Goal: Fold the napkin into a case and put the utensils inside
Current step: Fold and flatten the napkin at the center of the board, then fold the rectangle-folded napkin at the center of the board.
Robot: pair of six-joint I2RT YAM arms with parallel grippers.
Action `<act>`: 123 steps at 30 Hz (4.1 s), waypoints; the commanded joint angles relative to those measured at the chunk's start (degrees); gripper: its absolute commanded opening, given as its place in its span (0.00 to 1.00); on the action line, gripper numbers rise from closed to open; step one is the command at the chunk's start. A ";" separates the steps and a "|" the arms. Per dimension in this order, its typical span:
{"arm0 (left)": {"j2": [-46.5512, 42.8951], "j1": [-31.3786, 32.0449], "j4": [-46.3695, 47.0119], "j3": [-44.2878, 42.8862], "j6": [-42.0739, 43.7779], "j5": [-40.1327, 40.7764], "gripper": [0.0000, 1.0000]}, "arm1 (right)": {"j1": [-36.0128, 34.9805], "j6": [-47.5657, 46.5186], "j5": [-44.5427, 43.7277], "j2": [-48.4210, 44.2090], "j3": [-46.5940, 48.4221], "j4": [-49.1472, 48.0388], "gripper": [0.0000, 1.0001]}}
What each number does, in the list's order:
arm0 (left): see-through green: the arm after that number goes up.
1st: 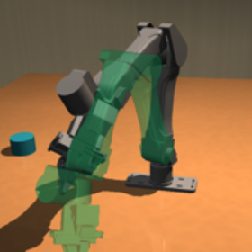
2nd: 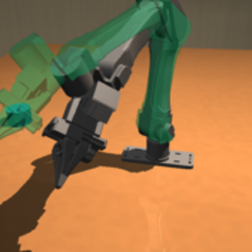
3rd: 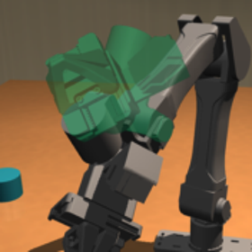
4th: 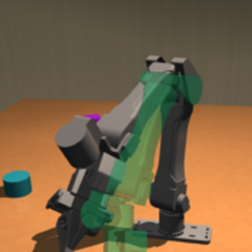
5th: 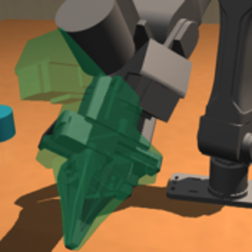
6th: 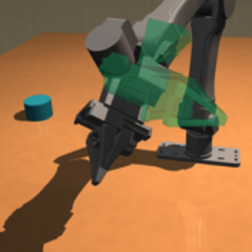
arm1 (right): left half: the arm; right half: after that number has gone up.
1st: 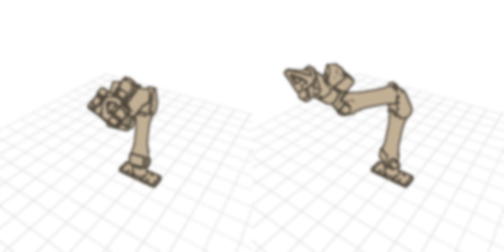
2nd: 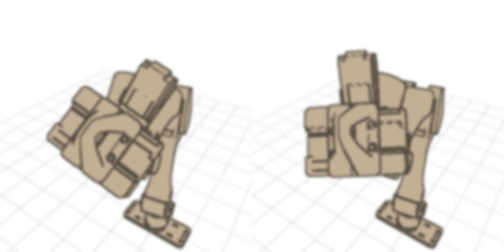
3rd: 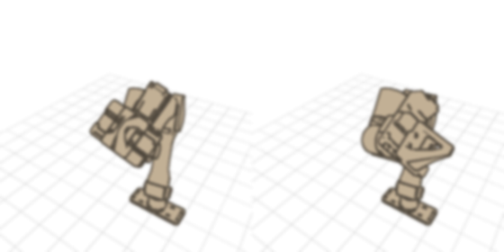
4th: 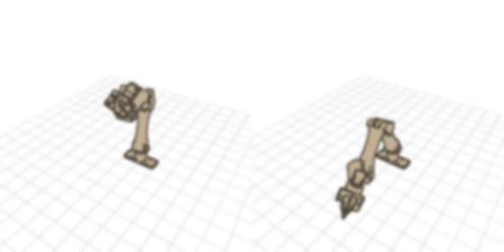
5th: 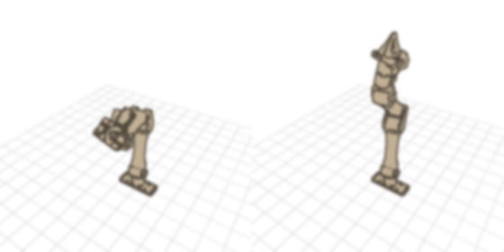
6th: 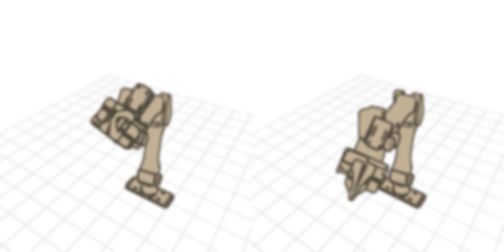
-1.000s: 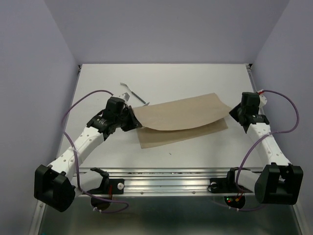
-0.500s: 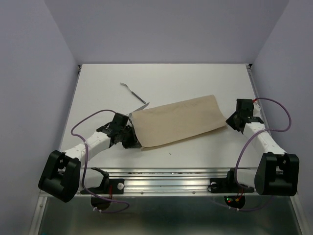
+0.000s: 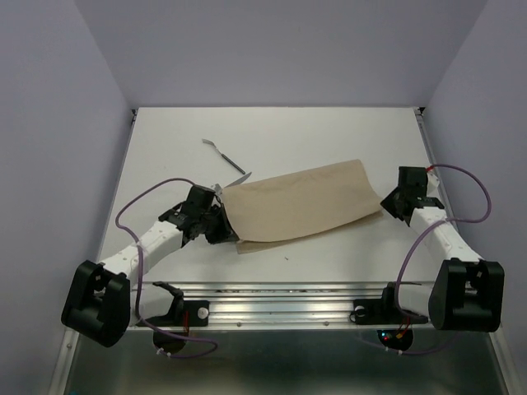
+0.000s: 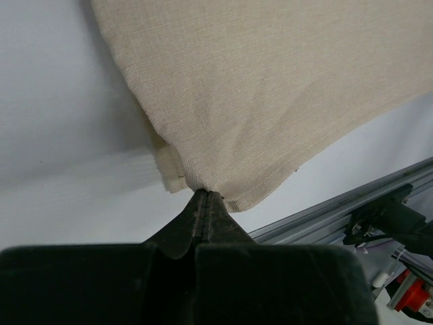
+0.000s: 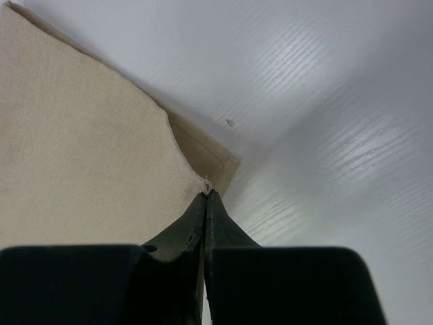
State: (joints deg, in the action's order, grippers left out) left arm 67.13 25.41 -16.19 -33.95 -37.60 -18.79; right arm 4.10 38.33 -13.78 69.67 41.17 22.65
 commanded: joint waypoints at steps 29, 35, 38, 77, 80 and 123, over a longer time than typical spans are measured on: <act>-2.53 0.34 -2.27 -0.93 -0.02 -1.52 0.53 | 0.47 -1.15 -3.09 0.47 1.98 -2.44 0.44; -3.06 0.26 -7.72 -8.74 3.15 2.26 0.77 | 0.47 -3.69 0.76 0.29 7.34 -1.83 0.65; -0.87 0.26 -5.44 -11.74 3.07 1.82 0.75 | 0.47 -3.87 6.12 1.96 9.89 -1.73 0.62; 44.93 3.50 8.36 -36.65 1.92 2.70 0.56 | -15.70 -5.81 17.30 45.56 32.85 -2.69 0.21; 41.68 4.91 9.94 -32.86 1.05 2.61 0.56 | -15.70 -5.46 16.69 42.58 26.96 -3.49 0.22; 50.20 11.24 14.61 -40.23 -5.90 1.73 0.28 | -20.19 -3.25 22.57 37.12 24.14 -7.71 0.12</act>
State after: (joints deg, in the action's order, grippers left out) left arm 118.43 36.64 1.04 -75.46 -45.58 -19.20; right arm -20.16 36.49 12.47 109.03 66.85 15.51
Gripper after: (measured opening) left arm 0.283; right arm 0.116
